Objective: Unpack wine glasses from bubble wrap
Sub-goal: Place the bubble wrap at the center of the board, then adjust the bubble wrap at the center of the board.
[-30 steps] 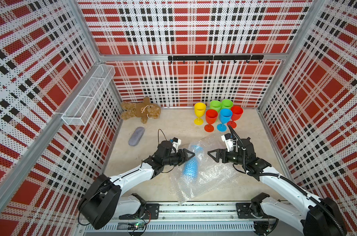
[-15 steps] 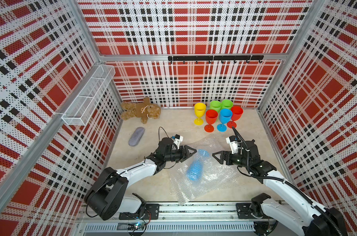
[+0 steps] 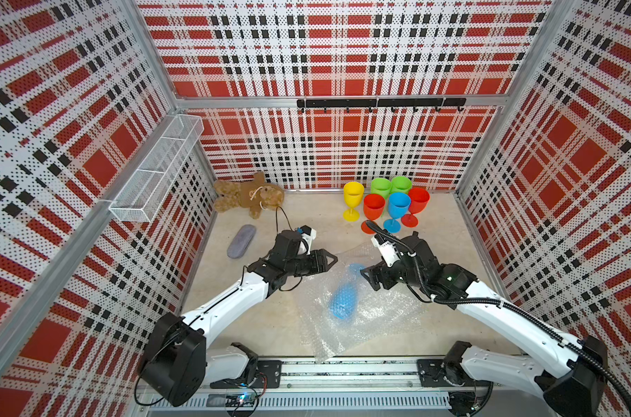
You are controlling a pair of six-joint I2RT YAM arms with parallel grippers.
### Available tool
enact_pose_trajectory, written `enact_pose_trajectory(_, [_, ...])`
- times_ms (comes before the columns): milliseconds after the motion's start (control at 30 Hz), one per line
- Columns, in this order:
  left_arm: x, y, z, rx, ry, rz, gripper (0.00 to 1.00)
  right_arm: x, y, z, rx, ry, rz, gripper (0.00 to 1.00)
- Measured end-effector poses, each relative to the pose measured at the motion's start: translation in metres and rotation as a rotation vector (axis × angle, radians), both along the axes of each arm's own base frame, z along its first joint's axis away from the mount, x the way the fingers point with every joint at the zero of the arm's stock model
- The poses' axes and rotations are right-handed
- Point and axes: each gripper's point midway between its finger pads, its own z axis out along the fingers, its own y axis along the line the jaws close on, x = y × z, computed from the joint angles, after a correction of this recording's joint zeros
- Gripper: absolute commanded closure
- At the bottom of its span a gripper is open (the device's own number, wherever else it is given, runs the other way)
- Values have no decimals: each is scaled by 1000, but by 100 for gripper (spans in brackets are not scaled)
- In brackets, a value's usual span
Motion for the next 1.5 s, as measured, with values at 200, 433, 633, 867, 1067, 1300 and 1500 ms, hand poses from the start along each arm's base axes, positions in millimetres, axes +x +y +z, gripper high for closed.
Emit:
enact_pose_trajectory(200, [-21,4,-24,78,28,-13,39,41,-56,-49,-10,159,-295,7])
enact_pose_trajectory(433, [-8,45,-7,122,-34,122,38,51,-111,-139,-3,391,-552,15])
enact_pose_trajectory(633, [4,80,14,116,-91,237,38,24,-108,-169,145,520,-647,27])
enact_pose_trajectory(867, [9,87,22,119,-106,257,38,-13,-103,-172,420,612,-820,27])
enact_pose_trajectory(1067, [14,86,31,120,-131,258,38,-24,-76,-161,455,653,-791,8])
enact_pose_trajectory(1300, [17,94,27,172,-153,275,35,43,-84,-22,283,110,-612,9])
enact_pose_trajectory(1500, [21,102,26,206,-188,306,35,34,-6,55,46,-305,86,0])
